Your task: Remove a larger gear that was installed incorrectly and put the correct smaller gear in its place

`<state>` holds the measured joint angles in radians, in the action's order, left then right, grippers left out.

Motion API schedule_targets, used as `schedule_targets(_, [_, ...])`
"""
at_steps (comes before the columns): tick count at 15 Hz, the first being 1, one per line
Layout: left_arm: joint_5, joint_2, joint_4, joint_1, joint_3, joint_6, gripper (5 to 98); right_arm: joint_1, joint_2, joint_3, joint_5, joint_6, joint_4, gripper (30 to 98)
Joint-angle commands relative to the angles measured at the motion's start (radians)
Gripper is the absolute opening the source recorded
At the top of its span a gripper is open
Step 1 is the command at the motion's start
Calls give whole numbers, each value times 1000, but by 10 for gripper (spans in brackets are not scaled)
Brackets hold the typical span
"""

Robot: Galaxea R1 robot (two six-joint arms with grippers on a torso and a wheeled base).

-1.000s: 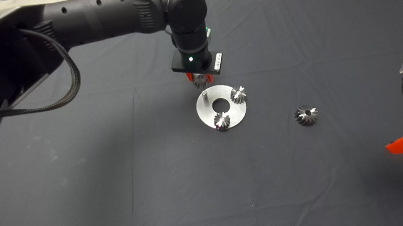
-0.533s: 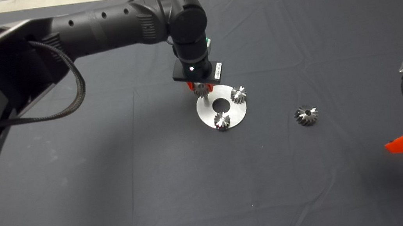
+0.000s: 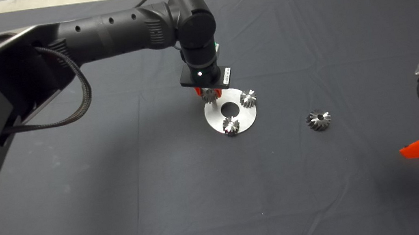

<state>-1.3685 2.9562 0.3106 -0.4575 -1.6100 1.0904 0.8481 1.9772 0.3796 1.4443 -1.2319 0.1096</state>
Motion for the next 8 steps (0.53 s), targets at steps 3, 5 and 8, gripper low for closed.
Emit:
schedule_targets(3, [0, 5, -2, -23, -1, 3, 335, 20, 1, -1, 2, -8, 33, 968])
schedule_targets(5, [6, 5, -2, -23, -19, 8, 335, 20, -1, -1, 2, -8, 32, 968])
schedule_targets(8, [15, 5, -2, -23, -22, 8, 335, 20, -1, -1, 2, -8, 32, 968])
